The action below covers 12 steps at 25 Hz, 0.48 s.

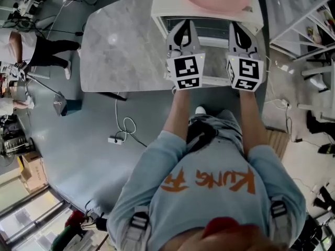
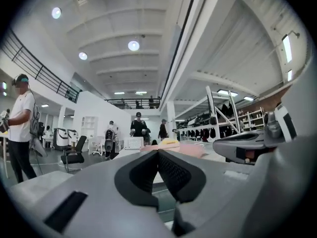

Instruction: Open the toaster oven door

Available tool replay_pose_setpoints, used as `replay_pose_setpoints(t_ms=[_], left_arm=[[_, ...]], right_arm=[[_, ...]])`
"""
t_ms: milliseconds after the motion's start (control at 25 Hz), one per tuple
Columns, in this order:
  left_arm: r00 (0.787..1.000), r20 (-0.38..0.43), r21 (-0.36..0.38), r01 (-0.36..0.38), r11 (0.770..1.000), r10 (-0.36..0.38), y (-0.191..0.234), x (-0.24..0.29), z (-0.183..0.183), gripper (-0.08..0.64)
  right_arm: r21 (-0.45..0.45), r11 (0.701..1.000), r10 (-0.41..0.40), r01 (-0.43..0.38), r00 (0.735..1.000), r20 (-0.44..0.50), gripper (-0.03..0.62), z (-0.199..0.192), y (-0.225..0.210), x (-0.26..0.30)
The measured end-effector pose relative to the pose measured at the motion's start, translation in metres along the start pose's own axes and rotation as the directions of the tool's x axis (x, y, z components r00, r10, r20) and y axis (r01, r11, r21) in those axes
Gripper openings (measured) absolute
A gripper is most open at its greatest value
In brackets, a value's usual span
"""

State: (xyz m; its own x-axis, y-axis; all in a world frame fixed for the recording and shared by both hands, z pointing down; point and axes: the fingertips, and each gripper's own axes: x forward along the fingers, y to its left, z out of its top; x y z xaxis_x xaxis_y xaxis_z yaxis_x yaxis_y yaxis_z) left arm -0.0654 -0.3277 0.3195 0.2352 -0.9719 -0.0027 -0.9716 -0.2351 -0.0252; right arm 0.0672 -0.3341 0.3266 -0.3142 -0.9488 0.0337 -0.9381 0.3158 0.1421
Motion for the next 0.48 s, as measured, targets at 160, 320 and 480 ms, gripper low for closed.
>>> replay_pose_setpoints(t_ms=[160, 320, 480], left_arm=[[1.0, -0.002, -0.072, -0.021, 0.997, 0.021, 0.004, 0.012, 0.021, 0.002], [0.999, -0.008, -0.094, -0.054, 0.994, 0.053, 0.01, 0.01, 0.025, 0.002], [0.999, -0.012, -0.07, -0.054, 0.996, 0.053, 0.006, 0.009, 0.024, 0.002]], right_arm=[[0.075, 0.997, -0.024, 0.021, 0.999, 0.042, -0.003, 0.027, -0.025, 0.012], [0.115, 0.993, -0.035, 0.03, 0.998, 0.045, -0.003, 0.042, -0.035, 0.016], [0.102, 0.994, -0.039, 0.034, 0.998, 0.05, -0.003, 0.043, -0.035, 0.011]])
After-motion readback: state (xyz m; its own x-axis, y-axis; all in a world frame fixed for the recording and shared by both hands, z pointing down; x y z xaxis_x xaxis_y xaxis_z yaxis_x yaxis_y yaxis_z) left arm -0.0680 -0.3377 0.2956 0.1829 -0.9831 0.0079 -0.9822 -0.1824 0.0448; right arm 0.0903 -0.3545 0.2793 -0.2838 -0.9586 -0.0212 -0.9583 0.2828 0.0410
